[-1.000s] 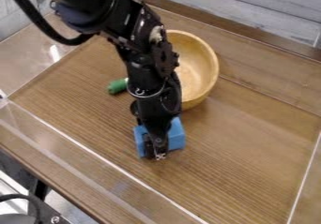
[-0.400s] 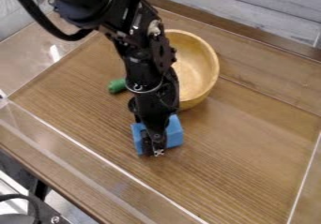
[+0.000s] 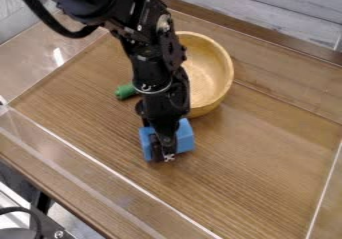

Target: Put the blue block in the brown bowl

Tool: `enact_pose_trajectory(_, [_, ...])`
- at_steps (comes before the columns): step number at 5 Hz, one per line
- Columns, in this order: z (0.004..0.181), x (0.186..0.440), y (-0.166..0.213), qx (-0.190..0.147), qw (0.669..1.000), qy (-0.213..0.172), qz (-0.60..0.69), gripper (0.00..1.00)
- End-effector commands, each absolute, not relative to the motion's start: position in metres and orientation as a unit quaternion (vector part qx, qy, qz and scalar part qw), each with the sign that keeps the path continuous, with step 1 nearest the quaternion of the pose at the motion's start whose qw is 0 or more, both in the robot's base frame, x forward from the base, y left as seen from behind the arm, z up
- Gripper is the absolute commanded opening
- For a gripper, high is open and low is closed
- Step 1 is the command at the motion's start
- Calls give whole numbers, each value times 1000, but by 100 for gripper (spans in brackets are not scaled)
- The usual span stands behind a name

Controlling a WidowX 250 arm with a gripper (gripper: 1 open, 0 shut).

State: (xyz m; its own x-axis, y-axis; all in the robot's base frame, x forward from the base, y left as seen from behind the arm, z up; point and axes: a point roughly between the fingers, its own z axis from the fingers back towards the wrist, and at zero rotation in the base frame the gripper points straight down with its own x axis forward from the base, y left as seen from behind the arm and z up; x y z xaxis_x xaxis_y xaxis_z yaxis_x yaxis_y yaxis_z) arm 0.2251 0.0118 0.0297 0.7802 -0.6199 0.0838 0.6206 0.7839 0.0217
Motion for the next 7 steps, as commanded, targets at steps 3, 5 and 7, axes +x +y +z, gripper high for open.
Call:
enact_pose_trajectory(3, [46, 245, 17, 10, 944, -62, -324, 0])
enact_pose_trajectory(5, [51, 250, 18, 13, 946, -60, -318, 0])
enact_pose_trajectory(7, [55, 254, 19, 15, 950, -62, -307, 0])
